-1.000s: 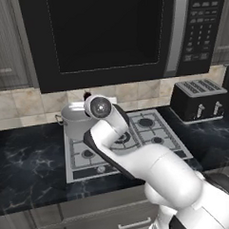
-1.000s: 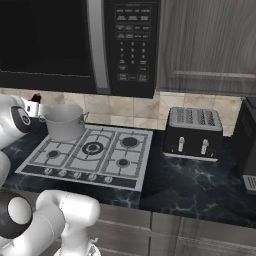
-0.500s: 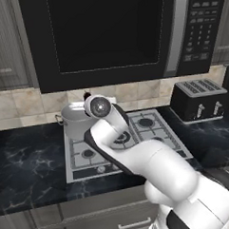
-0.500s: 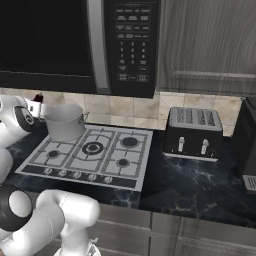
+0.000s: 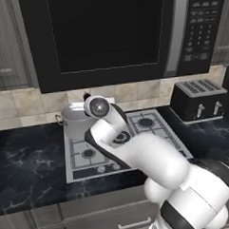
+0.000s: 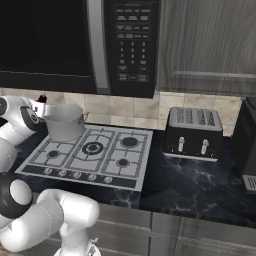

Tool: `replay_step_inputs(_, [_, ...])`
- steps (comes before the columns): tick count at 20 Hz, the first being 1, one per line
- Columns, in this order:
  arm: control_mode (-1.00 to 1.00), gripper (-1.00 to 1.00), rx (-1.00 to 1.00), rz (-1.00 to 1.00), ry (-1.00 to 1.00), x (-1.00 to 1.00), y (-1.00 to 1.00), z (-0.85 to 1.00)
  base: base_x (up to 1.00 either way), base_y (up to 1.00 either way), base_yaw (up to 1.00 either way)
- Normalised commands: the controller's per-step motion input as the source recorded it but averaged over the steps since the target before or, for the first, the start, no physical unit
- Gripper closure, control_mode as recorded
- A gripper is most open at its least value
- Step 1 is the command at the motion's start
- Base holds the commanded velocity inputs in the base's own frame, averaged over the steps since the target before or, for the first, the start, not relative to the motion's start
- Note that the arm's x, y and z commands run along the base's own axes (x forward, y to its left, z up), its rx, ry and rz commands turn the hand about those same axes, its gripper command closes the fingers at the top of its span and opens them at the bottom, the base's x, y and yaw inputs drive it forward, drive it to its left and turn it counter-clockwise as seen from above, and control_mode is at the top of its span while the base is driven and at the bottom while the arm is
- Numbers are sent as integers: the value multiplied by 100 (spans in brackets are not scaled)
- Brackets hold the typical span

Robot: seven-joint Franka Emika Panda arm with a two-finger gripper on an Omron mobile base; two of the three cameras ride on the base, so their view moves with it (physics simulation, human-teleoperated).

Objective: Turn on the burner for the pot on the stove. Wait thirty seconds for the pot to heat up. Then add the eggplant to the pot.

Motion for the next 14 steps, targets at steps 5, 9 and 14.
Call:
replay_step_inputs(5, [-100,100,0,0,0,21,0,-3,0,0,0])
replay_step_inputs(9, [-100,100,0,0,0,25,2,-11,0,0,0])
replay_step_inputs(14, [-100,100,0,0,0,24,3,-17,0,0,0])
